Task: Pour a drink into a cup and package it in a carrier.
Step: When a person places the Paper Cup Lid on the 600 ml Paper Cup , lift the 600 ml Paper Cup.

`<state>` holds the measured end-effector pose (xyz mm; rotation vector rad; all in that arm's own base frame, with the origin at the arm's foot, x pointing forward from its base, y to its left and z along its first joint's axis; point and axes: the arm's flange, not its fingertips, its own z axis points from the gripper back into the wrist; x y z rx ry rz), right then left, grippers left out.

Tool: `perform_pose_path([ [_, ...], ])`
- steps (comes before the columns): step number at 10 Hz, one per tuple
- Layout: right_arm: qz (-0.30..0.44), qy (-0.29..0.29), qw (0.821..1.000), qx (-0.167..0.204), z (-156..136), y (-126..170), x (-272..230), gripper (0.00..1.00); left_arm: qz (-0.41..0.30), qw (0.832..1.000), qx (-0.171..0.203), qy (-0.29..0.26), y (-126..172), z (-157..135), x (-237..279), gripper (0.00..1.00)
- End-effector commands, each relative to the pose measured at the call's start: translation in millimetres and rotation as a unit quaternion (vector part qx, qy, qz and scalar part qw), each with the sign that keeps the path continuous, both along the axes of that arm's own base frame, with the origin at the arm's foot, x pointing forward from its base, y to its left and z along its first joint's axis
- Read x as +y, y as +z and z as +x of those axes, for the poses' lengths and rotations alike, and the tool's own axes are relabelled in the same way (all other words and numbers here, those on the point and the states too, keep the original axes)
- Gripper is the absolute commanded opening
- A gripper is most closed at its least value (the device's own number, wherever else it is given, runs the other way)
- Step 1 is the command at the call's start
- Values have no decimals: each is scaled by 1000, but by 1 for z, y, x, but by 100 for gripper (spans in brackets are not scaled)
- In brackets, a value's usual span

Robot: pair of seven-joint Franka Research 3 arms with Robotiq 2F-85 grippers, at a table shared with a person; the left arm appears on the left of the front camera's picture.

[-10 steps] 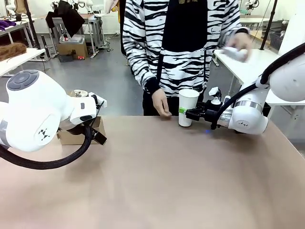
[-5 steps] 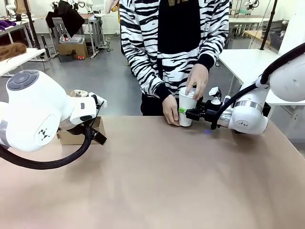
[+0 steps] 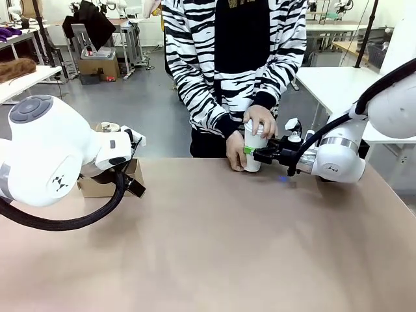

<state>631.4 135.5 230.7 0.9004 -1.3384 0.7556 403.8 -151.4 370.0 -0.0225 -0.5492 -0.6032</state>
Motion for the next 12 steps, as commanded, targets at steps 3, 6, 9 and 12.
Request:
perform_pose_path([
  [3,4,-1,1000,3,1,3,1,81,-1,1000,0,-1,0,0,0,100],
  [6,4,-1,1000,3,1,3,1,81,-1,1000,0,-1,0,0,0,100],
  [9,4,-1,1000,3,1,3,1,81,-1,1000,0,-1,0,0,0,100],
  [12,4,-1,1000,3,1,3,1,81,-1,1000,0,-1,0,0,0,100],
])
